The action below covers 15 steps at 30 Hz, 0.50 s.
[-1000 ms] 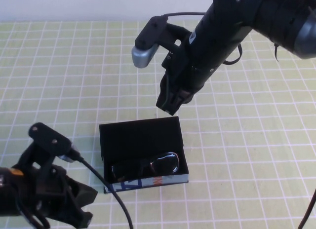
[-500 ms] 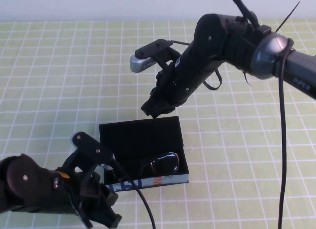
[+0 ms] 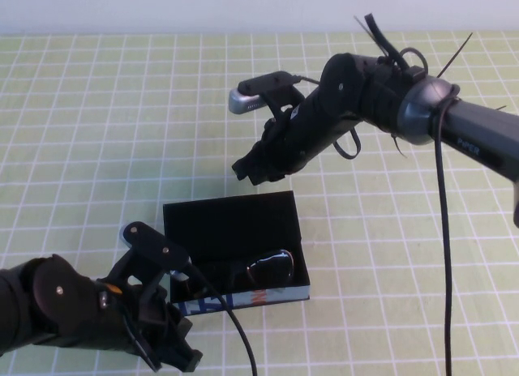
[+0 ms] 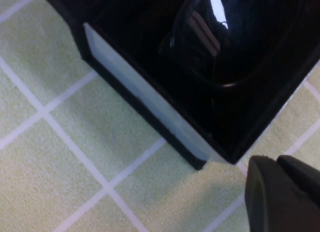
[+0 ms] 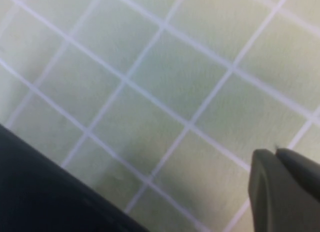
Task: Return glasses to glasses case
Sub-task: Close the glasses case
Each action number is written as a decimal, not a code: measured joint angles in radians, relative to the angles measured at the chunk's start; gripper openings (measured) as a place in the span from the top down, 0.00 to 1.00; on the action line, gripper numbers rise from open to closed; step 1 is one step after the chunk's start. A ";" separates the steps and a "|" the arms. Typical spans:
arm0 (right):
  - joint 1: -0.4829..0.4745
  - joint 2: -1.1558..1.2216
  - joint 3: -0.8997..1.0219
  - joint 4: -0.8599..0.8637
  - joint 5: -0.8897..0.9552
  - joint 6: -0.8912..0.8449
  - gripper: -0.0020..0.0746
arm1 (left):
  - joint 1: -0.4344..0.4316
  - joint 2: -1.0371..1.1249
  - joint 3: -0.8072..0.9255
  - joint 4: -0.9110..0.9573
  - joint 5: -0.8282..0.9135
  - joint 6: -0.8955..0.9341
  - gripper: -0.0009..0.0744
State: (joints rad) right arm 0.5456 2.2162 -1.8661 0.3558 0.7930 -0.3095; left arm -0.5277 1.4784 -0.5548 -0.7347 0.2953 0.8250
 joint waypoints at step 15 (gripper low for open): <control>-0.006 0.041 -0.062 0.091 0.228 -0.113 1.00 | 0.000 0.000 0.000 -0.015 -0.020 -0.002 0.99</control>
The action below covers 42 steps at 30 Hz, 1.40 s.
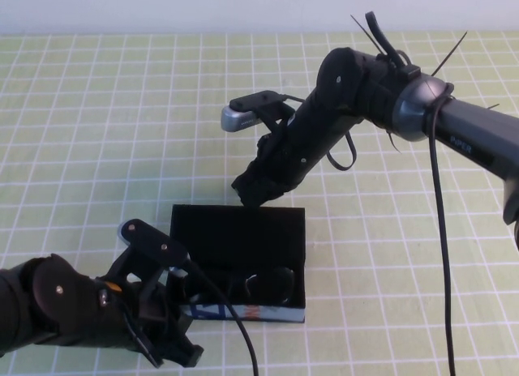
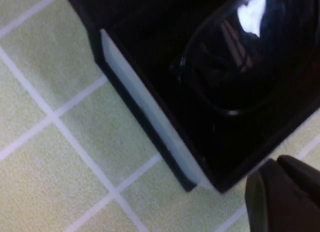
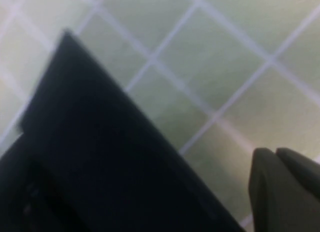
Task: Return glasses to glasses case
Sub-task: Close the glasses case
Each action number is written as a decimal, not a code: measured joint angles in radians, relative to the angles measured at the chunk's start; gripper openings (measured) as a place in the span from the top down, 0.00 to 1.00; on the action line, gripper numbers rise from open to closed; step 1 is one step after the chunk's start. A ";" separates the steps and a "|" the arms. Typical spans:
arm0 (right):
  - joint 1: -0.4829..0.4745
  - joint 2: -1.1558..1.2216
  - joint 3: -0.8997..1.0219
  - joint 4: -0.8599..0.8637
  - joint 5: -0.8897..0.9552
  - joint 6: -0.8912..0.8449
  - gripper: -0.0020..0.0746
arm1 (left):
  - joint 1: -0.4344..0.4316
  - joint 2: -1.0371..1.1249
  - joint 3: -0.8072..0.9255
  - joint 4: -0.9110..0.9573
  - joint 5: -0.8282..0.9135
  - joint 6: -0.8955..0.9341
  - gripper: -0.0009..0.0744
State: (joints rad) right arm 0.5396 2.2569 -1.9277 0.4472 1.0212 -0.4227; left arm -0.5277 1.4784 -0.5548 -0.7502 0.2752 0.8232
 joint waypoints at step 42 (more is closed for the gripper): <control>0.050 -0.144 0.310 0.159 0.153 -0.081 1.00 | 0.000 -0.093 -0.228 0.343 0.661 -0.072 0.99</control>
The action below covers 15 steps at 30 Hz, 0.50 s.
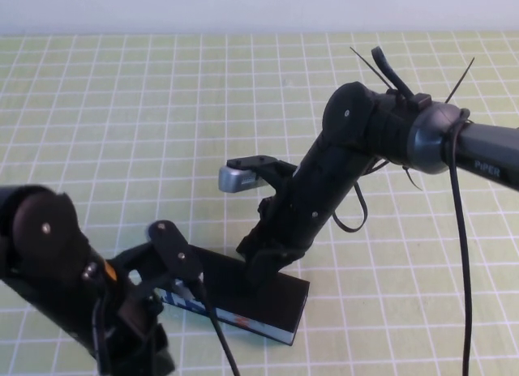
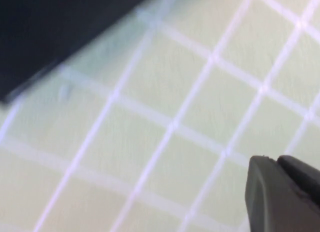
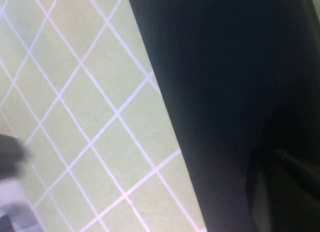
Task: Return glasses to glasses case
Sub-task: Close the glasses case
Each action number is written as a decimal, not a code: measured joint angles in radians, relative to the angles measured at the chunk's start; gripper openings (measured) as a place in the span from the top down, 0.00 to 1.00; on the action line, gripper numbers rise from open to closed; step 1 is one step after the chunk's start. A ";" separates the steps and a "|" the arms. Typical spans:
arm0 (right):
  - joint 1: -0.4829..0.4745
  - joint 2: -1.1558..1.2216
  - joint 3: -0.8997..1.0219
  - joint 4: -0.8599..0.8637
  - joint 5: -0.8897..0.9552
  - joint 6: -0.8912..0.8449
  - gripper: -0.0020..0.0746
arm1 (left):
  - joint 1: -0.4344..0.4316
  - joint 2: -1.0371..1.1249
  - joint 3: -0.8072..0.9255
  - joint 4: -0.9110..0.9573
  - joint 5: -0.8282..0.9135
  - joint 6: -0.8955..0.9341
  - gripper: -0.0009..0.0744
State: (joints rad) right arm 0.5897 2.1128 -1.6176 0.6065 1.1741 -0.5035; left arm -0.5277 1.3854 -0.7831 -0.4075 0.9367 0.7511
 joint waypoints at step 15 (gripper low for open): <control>0.010 -0.185 0.019 -0.087 -0.097 0.000 1.00 | 0.000 -0.416 -0.194 0.383 0.150 -0.483 0.99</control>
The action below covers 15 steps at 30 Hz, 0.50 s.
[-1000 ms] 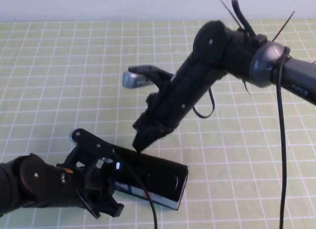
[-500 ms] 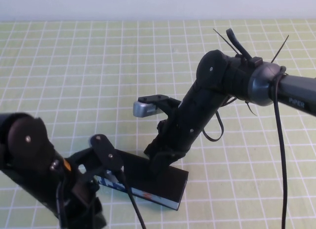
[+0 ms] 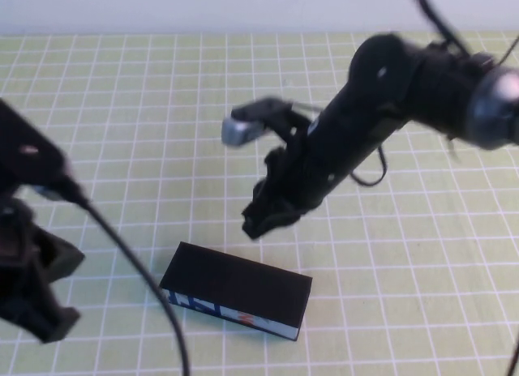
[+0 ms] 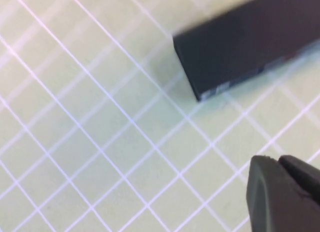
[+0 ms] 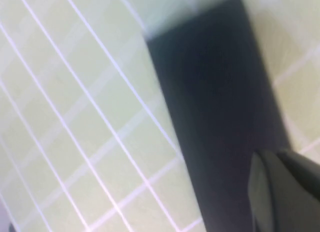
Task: Return glasses to glasses case
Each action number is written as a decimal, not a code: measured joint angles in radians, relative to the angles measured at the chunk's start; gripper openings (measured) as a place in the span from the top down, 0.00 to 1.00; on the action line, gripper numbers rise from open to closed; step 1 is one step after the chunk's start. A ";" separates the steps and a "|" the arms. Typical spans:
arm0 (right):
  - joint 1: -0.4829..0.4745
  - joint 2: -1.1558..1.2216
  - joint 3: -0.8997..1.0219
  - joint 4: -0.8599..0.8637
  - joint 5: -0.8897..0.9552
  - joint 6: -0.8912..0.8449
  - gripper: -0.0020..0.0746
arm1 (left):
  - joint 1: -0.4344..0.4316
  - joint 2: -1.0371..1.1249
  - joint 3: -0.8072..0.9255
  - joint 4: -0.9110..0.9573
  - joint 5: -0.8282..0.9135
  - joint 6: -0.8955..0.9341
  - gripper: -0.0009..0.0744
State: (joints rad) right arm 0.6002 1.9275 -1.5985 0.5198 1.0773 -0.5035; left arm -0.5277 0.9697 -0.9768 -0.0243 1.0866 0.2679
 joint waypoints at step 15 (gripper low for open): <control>0.000 -0.565 0.014 -0.168 -0.142 0.083 1.00 | 0.000 -0.599 0.187 0.008 -0.135 -0.252 0.99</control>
State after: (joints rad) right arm 0.6002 1.3626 -1.5844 0.3515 0.9355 -0.4204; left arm -0.5277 0.3703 -0.7898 -0.0167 0.9512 0.0157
